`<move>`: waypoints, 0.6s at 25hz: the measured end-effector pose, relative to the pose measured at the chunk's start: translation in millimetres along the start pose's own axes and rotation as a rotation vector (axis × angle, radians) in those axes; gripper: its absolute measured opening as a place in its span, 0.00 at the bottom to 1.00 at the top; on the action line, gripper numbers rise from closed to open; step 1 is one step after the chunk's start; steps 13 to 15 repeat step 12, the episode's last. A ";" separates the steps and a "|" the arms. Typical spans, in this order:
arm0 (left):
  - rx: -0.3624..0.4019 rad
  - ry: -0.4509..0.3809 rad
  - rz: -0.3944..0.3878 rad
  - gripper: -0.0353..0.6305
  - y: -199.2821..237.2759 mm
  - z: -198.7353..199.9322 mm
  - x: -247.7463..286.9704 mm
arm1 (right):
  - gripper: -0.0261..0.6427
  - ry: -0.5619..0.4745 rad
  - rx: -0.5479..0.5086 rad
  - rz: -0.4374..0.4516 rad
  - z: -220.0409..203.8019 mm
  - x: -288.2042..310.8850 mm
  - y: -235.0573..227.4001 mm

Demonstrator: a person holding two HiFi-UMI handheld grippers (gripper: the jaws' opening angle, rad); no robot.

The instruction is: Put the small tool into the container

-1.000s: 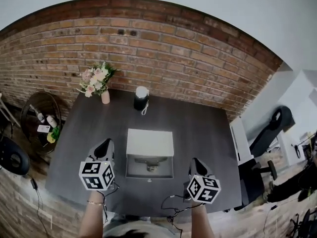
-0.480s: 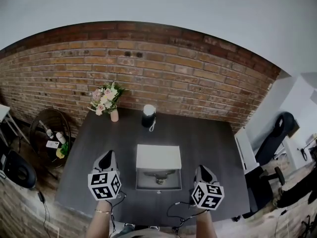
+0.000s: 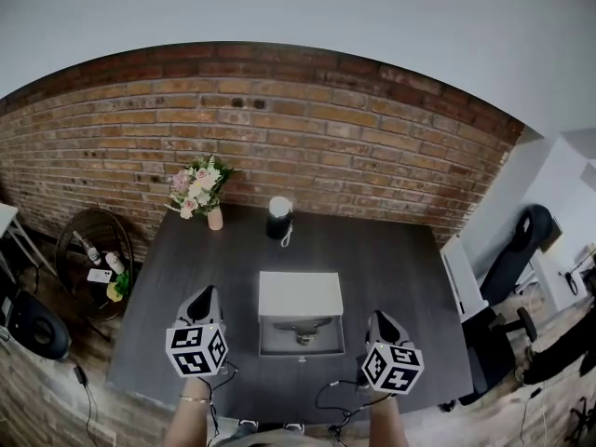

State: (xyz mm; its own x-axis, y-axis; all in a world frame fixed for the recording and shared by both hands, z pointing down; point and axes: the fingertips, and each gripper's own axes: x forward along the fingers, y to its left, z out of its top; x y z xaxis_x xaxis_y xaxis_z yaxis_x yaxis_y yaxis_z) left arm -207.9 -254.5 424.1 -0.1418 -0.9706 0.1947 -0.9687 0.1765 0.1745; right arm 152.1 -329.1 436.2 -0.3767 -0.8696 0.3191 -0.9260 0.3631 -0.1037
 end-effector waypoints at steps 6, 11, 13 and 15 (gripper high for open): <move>-0.003 0.021 0.005 0.06 8.0 -6.6 -2.5 | 0.04 0.002 0.003 0.006 -5.6 -2.6 3.8; -0.001 0.045 -0.001 0.06 6.8 -16.7 -3.6 | 0.04 0.018 -0.024 -0.003 -11.2 -3.3 6.3; -0.001 0.048 -0.003 0.06 5.9 -18.3 -3.6 | 0.04 0.018 -0.027 -0.003 -11.6 -3.6 6.5; -0.001 0.048 -0.003 0.06 5.9 -18.3 -3.6 | 0.04 0.018 -0.027 -0.003 -11.6 -3.6 6.5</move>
